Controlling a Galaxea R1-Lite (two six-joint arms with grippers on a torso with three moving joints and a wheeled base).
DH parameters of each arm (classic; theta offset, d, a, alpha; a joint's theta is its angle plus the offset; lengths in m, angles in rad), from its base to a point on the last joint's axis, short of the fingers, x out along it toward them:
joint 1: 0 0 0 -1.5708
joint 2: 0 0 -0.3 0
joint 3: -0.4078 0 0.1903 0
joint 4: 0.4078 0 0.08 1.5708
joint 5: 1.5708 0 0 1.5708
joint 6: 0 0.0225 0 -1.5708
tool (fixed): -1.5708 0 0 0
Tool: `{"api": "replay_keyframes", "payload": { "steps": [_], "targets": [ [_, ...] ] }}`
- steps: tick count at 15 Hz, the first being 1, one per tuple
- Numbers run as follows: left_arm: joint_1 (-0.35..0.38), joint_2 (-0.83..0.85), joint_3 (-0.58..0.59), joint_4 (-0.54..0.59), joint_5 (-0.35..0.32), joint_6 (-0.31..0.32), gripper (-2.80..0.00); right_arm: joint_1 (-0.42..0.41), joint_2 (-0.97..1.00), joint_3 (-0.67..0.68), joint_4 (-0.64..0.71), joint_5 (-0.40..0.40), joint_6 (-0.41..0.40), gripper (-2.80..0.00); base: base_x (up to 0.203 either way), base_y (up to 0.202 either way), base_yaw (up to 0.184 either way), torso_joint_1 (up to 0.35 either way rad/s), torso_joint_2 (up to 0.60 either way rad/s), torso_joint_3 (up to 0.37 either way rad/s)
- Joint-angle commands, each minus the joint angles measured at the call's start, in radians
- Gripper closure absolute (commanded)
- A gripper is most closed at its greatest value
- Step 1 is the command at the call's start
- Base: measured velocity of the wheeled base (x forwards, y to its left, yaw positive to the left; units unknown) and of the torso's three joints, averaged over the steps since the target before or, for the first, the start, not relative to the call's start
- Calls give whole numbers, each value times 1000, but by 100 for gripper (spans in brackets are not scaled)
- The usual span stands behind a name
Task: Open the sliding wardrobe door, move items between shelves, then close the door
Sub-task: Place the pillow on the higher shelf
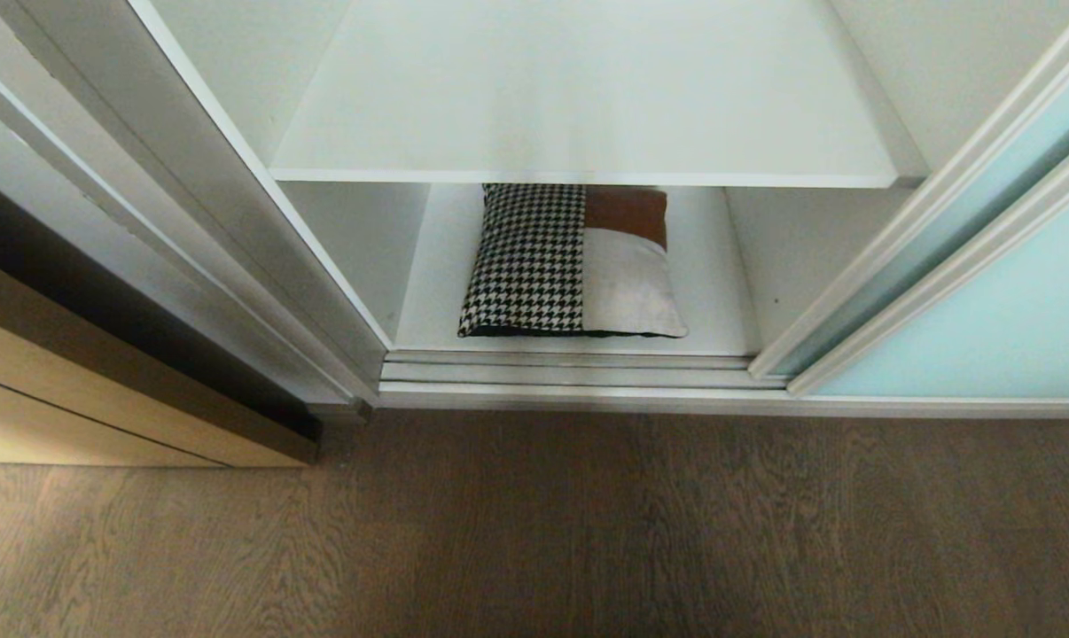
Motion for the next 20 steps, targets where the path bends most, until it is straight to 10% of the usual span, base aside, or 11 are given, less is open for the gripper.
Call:
{"api": "replay_keyframes", "payload": {
  "steps": [1,20],
  "targets": [
    [0,3,15,-29,-2,2,-280,0,0,0,0,0,0,0,0,0,0,0,0,0],
    [0,3,14,-29,0,-12,-280,0,0,0,-1,0,0,0,61,0,0,2,1,1]
  ]
}}
